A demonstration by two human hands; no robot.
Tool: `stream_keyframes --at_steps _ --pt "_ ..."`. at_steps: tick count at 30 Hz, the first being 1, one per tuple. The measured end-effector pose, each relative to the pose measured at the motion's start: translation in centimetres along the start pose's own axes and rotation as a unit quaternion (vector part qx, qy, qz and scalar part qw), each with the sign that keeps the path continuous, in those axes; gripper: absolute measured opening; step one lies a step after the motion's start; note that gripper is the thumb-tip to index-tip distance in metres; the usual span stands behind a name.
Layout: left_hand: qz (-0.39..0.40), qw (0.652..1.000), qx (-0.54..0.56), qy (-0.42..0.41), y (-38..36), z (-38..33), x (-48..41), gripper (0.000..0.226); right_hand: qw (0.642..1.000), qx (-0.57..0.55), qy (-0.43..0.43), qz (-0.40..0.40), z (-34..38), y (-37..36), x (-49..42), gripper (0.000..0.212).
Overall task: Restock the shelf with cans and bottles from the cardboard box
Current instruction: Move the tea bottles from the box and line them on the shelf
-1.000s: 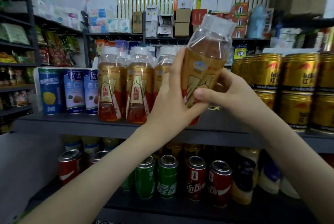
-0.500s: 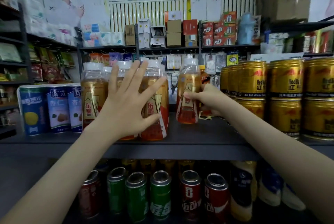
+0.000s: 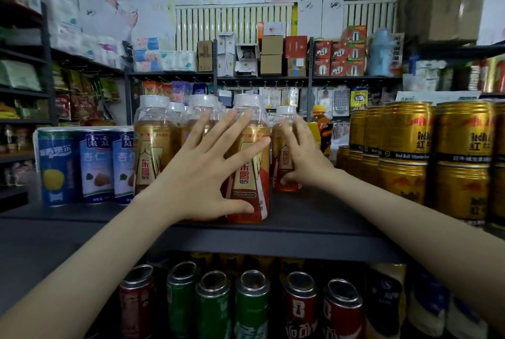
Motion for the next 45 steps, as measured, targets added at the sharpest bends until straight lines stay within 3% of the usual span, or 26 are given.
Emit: stream_keyframes --at_steps 2,5,14,20,29,33,38,40,43,45 --pt "-0.010 1.000 0.001 -0.008 0.0 -0.1 0.0 0.101 0.997 0.061 0.020 0.037 0.2 -0.8 0.4 0.138" --pt "-0.014 1.000 0.004 -0.009 0.0 -0.2 0.0 0.101 0.997 0.053 0.002 0.063 -0.3 -1.4 0.3 0.135" --pt "-0.025 0.999 0.022 -0.016 0.0 0.0 0.1 0.100 0.996 0.075 -0.017 0.052 -1.0 -2.7 -1.9 0.120" --pt "-0.030 0.999 0.021 -0.024 0.1 0.1 0.1 0.098 0.993 0.099 -0.031 0.061 -1.1 -3.3 -2.4 0.121" --pt "-0.041 0.998 0.043 -0.027 -0.1 -0.1 0.4 0.094 0.992 0.045 -0.091 0.077 0.1 -1.6 0.4 0.114" --pt "-0.044 0.998 0.043 -0.021 -0.4 -0.8 1.1 0.087 0.990 -0.047 -0.109 0.074 2.3 -0.4 3.7 0.090" --pt "-0.034 0.995 0.095 0.002 0.4 -2.4 3.8 0.072 0.989 -0.035 -0.134 0.042 4.7 3.2 8.2 0.068" --pt "-0.019 0.994 0.109 0.016 0.9 -2.8 5.9 0.068 0.989 -0.030 -0.146 -0.014 5.6 4.7 10.2 0.060" --pt "0.006 0.987 0.155 0.046 2.0 -3.3 10.0 0.060 0.988 -0.020 -0.074 -0.136 10.5 6.7 13.3 0.045" --pt "0.026 0.981 0.177 0.075 2.9 -3.7 13.4 0.054 0.987 -0.030 0.013 -0.156 15.9 6.4 14.9 0.037"
Point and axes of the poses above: each hand's wrist, its own x-axis away from the middle knuckle, its own y-axis out of the back of the hand, z = x × y, the point moved 7 cm from there along -x, towards the middle knuckle, and after that the axes turned 13 degrees about y, right-handed, at the moved point
